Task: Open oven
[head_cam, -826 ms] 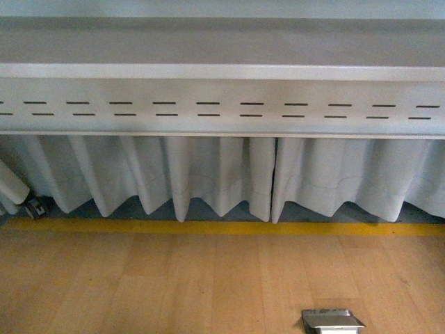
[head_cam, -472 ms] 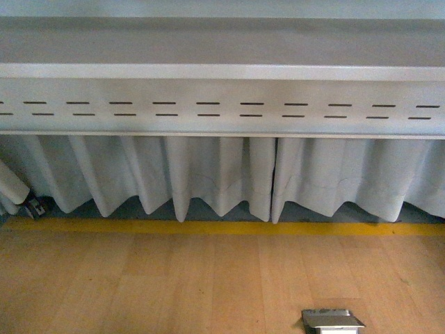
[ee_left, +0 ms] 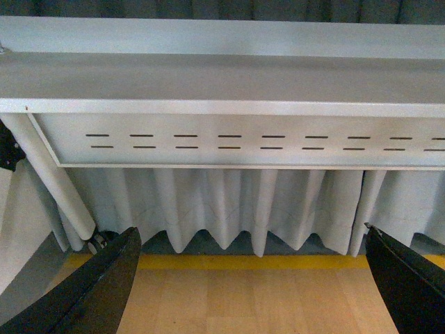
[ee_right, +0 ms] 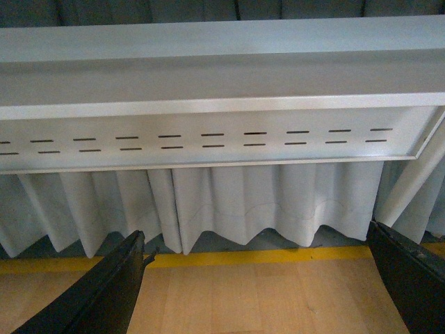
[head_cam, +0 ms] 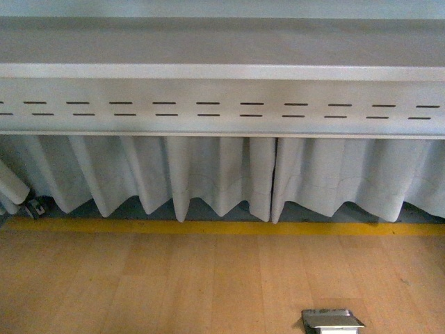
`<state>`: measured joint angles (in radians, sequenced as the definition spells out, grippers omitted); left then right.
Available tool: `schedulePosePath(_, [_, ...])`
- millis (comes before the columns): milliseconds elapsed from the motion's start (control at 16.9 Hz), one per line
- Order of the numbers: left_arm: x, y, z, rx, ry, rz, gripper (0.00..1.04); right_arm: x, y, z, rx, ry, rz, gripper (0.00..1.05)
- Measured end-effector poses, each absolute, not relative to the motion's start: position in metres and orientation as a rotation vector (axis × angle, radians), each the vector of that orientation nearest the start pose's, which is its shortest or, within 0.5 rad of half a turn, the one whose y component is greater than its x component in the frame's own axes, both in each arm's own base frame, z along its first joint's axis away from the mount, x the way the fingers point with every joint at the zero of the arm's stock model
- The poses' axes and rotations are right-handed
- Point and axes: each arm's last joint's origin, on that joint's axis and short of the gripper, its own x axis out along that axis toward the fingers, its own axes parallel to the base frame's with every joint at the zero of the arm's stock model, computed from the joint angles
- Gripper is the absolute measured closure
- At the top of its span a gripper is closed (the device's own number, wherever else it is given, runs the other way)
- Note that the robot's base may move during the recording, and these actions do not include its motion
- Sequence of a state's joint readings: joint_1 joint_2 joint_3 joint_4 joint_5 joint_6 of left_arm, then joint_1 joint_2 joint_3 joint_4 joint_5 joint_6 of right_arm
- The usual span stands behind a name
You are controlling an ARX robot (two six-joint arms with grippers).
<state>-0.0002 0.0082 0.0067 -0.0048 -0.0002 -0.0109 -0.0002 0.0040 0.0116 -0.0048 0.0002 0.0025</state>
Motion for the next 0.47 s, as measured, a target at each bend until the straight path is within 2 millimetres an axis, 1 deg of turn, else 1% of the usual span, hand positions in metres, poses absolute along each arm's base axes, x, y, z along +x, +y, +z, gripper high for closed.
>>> schedulePosePath(472, [0.0978, 0.0000, 0.1646, -0.011, 0.007, 0.000, 0.07, 0.0972, 0.0000, 0.1667, 0.002, -0.002, 0.000, 0.06])
